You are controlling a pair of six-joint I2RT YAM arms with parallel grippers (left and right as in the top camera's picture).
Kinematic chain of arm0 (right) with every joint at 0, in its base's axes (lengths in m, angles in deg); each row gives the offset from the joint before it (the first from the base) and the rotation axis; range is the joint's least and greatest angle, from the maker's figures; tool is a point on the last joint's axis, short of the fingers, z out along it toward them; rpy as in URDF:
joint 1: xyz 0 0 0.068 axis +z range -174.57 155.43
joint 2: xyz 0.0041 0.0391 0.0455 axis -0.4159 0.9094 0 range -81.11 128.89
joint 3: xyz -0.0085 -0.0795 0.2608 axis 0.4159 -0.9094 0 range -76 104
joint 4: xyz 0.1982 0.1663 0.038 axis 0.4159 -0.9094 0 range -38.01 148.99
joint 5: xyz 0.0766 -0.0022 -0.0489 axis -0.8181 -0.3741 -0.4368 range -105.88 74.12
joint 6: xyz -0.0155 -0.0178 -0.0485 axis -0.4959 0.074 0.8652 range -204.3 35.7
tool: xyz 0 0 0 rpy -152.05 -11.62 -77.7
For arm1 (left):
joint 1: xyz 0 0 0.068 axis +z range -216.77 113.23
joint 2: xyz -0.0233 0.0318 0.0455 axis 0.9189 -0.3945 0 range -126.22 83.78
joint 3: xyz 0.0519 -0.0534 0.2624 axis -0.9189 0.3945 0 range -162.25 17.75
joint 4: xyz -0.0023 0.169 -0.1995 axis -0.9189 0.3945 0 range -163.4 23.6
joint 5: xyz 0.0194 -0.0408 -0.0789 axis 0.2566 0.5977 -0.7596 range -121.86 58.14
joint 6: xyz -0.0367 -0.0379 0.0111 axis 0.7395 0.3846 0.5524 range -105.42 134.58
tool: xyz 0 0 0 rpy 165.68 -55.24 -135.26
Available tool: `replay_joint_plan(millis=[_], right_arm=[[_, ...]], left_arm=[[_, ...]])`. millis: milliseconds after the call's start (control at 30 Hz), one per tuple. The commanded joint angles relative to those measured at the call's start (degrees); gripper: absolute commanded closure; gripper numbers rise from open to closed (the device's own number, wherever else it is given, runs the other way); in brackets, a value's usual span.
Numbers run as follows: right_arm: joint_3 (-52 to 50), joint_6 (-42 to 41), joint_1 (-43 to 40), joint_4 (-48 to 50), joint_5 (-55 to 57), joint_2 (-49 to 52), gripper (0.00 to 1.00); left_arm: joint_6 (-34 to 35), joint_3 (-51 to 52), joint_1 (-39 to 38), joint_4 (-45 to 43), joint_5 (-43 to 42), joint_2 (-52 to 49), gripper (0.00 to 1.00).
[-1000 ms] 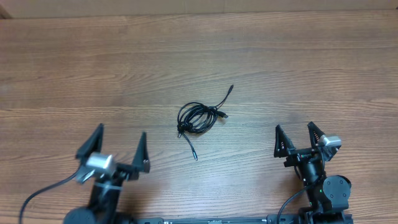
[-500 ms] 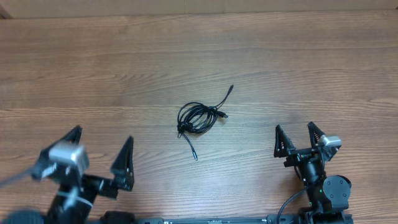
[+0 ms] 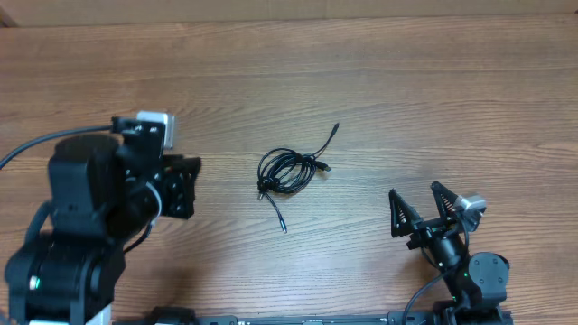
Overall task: Untangle cables
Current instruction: 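Raise both arms and move both grippers toward the black cable bundle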
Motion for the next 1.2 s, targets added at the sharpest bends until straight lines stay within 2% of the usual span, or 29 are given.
replay_joint_plan(millis=[0, 133, 300, 433, 567, 700, 867, 967, 1033, 1100, 1133, 1167], right_arm=[[11.7, -2.4, -0.1, -4.3, -1.4, 1.7, 0.00], [24.2, -1.6, -0.1, -9.6, -1.4, 8.6, 0.00], [40.9, 2.1, -0.1, -18.9, -5.5, 21.7, 0.00], [54.3, 5.9, -0.1, -32.0, -7.0, 35.0, 0.00], [65.6, 6.0, -0.1, -45.8, -7.2, 48.2, 0.00], [72.3, 6.0, -0.1, -53.5, -14.1, 60.5, 0.00], [72.6, 5.9, -0.1, -53.2, -26.4, 69.9, 0.01], [72.5, 4.8, 0.1, -52.3, -29.5, 75.3, 0.25], [72.5, 3.7, 0.4, -51.9, -29.5, 78.6, 0.38], [72.5, 2.3, 1.2, -51.3, -29.2, 81.9, 0.44], [72.5, 1.6, 1.7, -50.9, -29.2, 83.4, 0.49], [72.5, 0.0, 2.5, -50.2, -28.9, 85.5, 0.58]], left_arm=[[4.3, -0.7, 0.2, 1.2, -0.9, -4.0, 0.96], [6.2, -0.1, 0.2, 3.3, -1.4, -8.5, 0.96], [6.4, 0.0, 0.2, 5.5, -7.3, -14.2, 0.96], [6.4, 0.0, -0.6, 5.1, -7.8, -18.4, 0.96], [5.1, 0.0, -2.1, 3.2, -7.6, -22.9, 0.96], [2.3, 0.0, -2.8, 0.2, -6.7, -28.1, 0.96], [-2.3, 0.0, -2.8, -4.6, -6.3, -34.6, 0.95], [-4.3, 0.0, -3.0, -7.7, -6.3, -39.3, 0.87], [-6.7, 0.0, -3.2, -10.2, -6.3, -43.0, 0.87], [-8.5, 0.0, -3.5, -12.2, -6.4, -46.5, 0.89], [-9.4, 0.0, -3.6, -13.0, -6.4, -47.8, 0.87], [-11.6, 0.0, -3.8, -14.1, -6.4, -50.3, 0.83]])
